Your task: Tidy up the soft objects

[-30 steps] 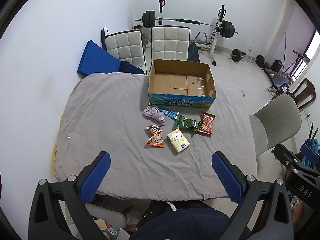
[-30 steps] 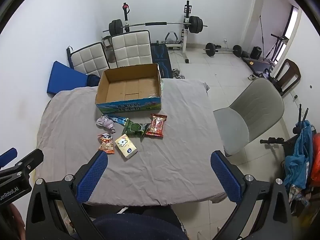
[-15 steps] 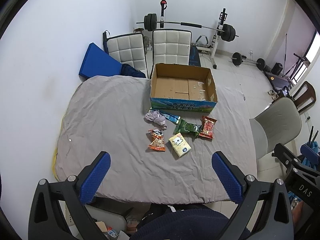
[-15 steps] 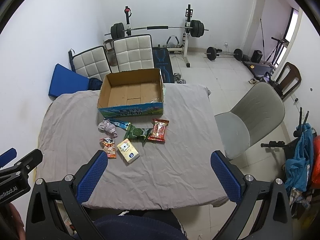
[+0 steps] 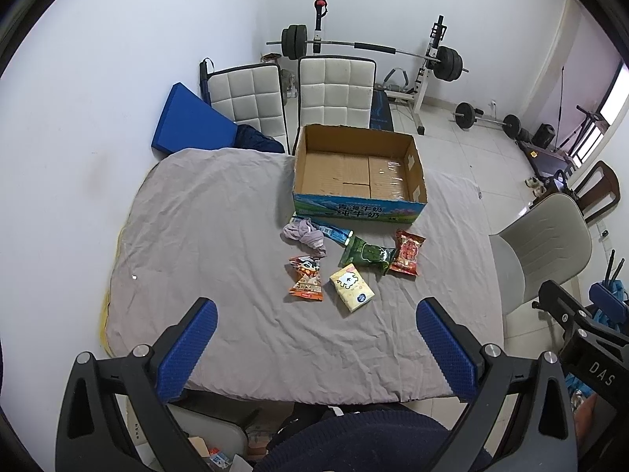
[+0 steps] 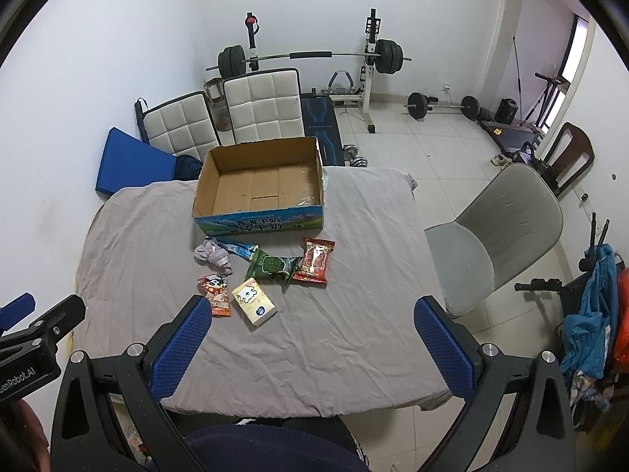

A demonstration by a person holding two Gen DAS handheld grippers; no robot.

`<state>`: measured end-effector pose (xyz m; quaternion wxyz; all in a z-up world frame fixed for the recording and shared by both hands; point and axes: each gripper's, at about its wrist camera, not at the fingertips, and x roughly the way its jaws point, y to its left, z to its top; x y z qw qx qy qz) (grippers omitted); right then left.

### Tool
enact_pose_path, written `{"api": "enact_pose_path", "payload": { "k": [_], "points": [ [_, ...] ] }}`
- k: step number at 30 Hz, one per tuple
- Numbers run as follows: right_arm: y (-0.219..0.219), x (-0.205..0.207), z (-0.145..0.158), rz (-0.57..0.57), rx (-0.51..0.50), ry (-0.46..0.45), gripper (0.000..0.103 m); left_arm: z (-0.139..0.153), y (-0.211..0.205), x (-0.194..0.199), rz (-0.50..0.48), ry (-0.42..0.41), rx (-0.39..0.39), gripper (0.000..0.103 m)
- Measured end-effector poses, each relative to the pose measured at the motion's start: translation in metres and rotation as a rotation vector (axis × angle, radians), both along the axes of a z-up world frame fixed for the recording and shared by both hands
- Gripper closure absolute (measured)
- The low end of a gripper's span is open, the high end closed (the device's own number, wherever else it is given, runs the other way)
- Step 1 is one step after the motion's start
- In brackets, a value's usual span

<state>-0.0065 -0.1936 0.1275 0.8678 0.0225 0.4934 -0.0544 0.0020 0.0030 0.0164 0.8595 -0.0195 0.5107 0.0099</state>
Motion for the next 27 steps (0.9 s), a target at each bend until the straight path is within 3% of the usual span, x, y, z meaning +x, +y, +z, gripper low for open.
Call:
{"api": "enact_pose_path", "payload": {
  "k": [27],
  "points": [
    [-0.004,0.012,-0.001,0.008,0.010,0.015,0.000,-0.006,0.005,0.015,0.004,0.014,0.000,0.000]
  ]
}}
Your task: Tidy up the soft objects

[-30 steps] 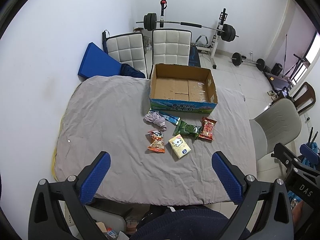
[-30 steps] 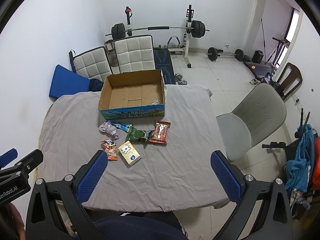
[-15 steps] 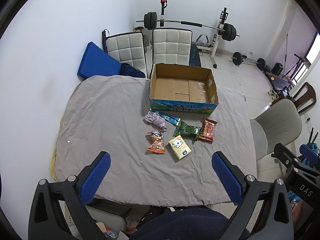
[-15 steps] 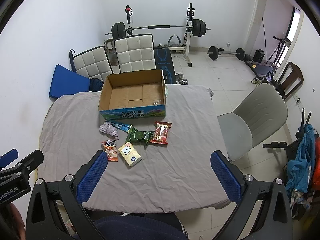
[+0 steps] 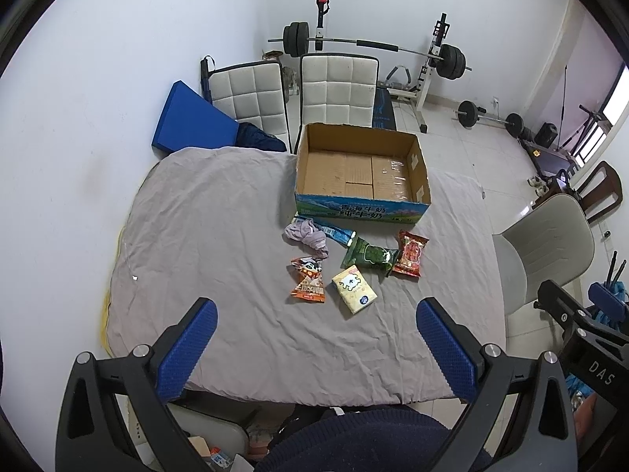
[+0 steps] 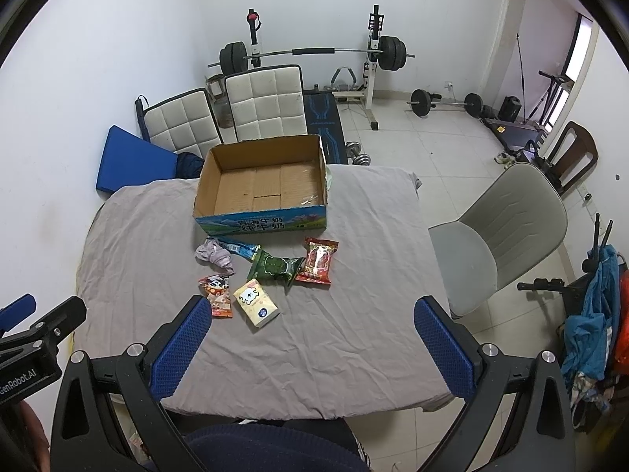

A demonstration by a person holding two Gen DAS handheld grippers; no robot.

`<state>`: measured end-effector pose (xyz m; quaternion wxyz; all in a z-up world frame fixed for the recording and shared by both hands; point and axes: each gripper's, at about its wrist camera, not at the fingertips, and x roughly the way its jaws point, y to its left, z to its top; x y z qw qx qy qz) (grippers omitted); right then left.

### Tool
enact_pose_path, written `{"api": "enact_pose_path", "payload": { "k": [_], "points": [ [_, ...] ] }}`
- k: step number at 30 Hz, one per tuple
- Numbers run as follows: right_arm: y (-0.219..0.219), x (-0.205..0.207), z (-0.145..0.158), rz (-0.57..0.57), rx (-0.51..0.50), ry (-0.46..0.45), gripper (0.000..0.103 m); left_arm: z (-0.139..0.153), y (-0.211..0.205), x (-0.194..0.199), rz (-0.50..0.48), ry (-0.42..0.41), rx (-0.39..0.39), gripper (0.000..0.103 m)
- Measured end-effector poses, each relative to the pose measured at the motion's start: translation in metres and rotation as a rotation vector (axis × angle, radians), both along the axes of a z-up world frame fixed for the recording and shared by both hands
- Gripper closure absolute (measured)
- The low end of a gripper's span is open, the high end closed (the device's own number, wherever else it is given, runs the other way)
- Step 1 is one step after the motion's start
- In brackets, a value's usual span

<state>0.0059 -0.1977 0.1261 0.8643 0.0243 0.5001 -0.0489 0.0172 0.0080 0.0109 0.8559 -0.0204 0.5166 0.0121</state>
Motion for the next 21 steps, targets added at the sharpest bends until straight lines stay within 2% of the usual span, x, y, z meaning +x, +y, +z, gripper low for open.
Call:
{"api": "enact_pose_path", "payload": {
  "k": [21],
  "points": [
    [0.0000,-0.0021,0.0037,0.000,0.001,-0.026,0.000,0.0047,-0.0051,0.0092,-0.007,-0.009,-0.003,0.000]
  ]
}}
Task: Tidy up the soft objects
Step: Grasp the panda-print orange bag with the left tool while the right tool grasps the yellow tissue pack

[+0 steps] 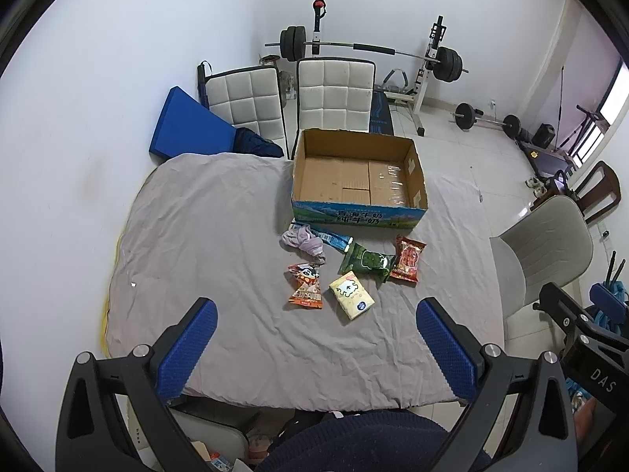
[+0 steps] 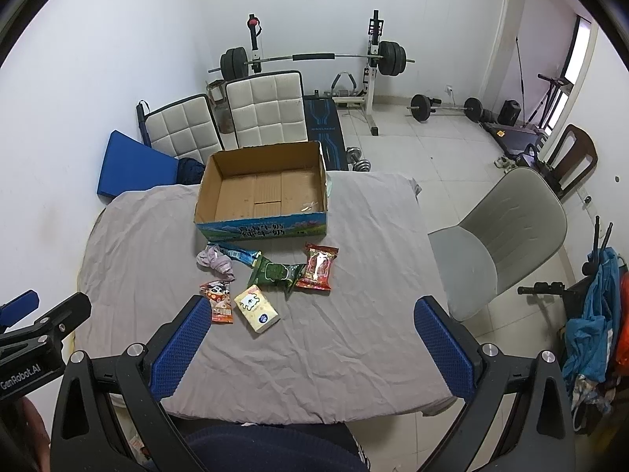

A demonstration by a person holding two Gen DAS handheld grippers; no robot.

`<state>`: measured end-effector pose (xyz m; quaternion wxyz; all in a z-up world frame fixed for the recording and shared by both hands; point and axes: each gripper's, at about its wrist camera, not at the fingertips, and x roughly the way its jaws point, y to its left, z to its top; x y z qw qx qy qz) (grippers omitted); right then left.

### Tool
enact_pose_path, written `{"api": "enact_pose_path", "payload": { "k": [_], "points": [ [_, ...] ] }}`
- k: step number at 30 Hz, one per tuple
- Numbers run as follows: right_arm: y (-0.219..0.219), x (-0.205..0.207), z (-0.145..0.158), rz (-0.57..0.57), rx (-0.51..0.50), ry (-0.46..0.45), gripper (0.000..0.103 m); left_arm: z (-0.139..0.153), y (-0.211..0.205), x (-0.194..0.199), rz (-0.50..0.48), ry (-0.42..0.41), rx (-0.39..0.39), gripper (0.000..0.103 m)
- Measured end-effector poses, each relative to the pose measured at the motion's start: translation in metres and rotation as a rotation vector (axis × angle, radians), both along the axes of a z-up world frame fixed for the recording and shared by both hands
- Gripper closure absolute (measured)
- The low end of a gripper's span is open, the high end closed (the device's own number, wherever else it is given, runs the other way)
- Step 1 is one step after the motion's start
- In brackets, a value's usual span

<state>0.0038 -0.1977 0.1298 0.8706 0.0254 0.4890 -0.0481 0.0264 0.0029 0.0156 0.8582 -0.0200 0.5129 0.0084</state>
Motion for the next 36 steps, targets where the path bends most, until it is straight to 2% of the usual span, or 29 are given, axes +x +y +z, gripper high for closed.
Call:
{"api": "enact_pose_path", "payload": {
  "k": [6,10,15,19,21,24,27,31,35,36],
  "points": [
    [0.000,0.000,-0.001,0.001,0.008,0.006,0.000,-0.001,0.001,0.003,-0.006,0.005,-0.002,0.000],
    [-0.005,0.011,-0.011,-0.004,0.032,0.037,0.000,-0.007,0.009,0.024,0.001,-0.023,0.010,0.000],
    [-0.015,0.043,-0.052,-0.006,0.068,0.130,0.000,-0.039,0.029,0.069,0.042,-0.014,0.054,0.000],
    [-0.019,0.083,-0.117,-0.002,0.097,0.215,0.000,-0.102,0.045,0.107,0.046,0.085,0.056,0.000],
    [-0.012,0.101,-0.156,0.022,0.108,0.264,0.000,-0.140,0.052,0.123,0.038,0.156,0.017,0.000],
    [0.008,0.130,-0.228,0.086,0.089,0.358,0.000,-0.201,0.060,0.144,0.044,0.270,-0.003,0.000],
    [0.039,0.154,-0.302,0.145,0.041,0.462,0.000,-0.261,0.062,0.158,0.042,0.361,0.016,0.000],
    [0.074,0.178,-0.389,0.172,0.037,0.588,0.000,-0.313,0.066,0.164,0.050,0.427,0.032,0.000],
    [0.100,0.190,-0.439,0.168,0.056,0.632,0.001,-0.339,0.077,0.169,0.053,0.468,0.016,0.002],
    [0.106,0.191,-0.450,0.168,0.038,0.645,0.006,-0.344,0.080,0.171,0.050,0.475,0.002,0.002]
  ]
}}
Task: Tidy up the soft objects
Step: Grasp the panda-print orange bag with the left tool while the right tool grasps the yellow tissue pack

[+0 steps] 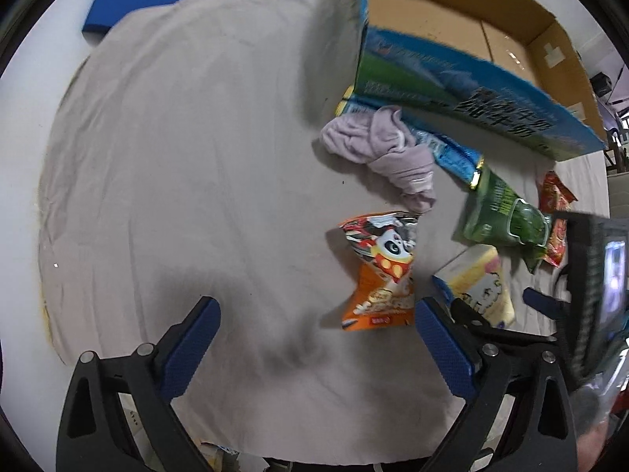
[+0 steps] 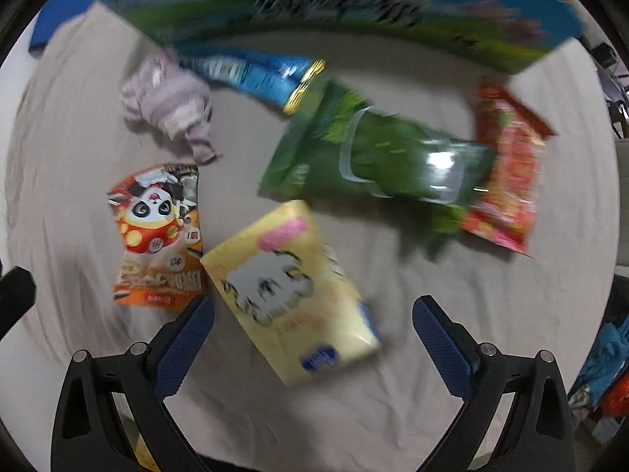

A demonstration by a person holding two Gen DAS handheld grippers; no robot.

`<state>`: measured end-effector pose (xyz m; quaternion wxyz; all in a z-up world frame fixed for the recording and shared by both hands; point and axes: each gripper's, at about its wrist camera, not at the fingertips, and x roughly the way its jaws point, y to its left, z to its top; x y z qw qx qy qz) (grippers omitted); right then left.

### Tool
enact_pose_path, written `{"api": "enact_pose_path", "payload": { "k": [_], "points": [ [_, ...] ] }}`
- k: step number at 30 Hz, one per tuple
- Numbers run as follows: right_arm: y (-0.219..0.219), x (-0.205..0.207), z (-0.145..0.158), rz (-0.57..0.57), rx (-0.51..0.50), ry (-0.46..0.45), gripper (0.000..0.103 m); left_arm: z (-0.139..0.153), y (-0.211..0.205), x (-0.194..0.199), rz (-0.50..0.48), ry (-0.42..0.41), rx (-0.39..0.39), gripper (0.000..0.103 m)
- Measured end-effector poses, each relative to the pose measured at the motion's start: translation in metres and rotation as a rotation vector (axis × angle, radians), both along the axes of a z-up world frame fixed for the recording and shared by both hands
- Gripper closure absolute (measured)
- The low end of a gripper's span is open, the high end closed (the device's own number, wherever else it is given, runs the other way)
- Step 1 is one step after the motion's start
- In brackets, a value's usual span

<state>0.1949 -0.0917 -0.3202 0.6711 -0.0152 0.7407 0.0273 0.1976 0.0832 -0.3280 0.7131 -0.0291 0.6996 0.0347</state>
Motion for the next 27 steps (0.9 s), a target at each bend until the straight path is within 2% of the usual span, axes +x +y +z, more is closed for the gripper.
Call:
{"api": "enact_pose_path", "payload": {
  "k": [1,3,5,7,10,12,14,16,20,23,24,27],
  "points": [
    [0.004,0.000,-0.010,0.003,-0.015,0.009,0.009,-0.004,0.003,0.001,-0.001,0.006,-0.015,0.004],
    [0.006,-0.004,-0.022,-0.021,0.013,0.037,0.029,-0.008,0.001,0.004,-0.003,0.018,-0.036,0.006],
    [0.001,-0.009,-0.025,-0.040,-0.069,0.036,0.035,-0.016,-0.008,0.010,-0.018,0.040,-0.067,0.006],
    [-0.017,-0.015,-0.025,-0.115,-0.070,0.052,0.035,-0.027,-0.020,0.016,-0.037,0.073,-0.098,0.006],
    [-0.053,-0.022,-0.031,-0.277,0.024,0.090,0.034,-0.052,-0.038,0.024,-0.071,0.117,-0.121,0.007],
    [-0.066,-0.025,-0.040,-0.326,0.079,0.131,0.034,-0.071,-0.045,0.028,-0.084,0.146,-0.128,0.024],
    [-0.068,-0.026,-0.054,-0.319,0.121,0.158,0.033,-0.088,-0.047,0.031,-0.091,0.180,-0.121,0.045],
    [-0.066,-0.027,-0.059,-0.290,0.126,0.157,0.032,-0.101,-0.043,0.032,-0.080,0.202,-0.135,0.055],
    [-0.061,-0.028,-0.060,-0.264,0.089,0.170,0.032,-0.108,-0.036,0.035,-0.042,0.185,-0.190,0.055],
    [-0.059,-0.032,-0.059,-0.260,0.066,0.187,0.033,-0.109,-0.037,0.037,-0.046,0.164,-0.182,0.055],
    [-0.058,-0.033,-0.062,-0.259,0.060,0.188,0.036,-0.109,-0.039,0.038,-0.057,0.160,-0.176,0.055],
    [-0.053,-0.038,-0.075,-0.267,0.042,0.166,0.037,-0.104,-0.044,0.039,-0.075,0.143,-0.170,0.055]
  ]
}}
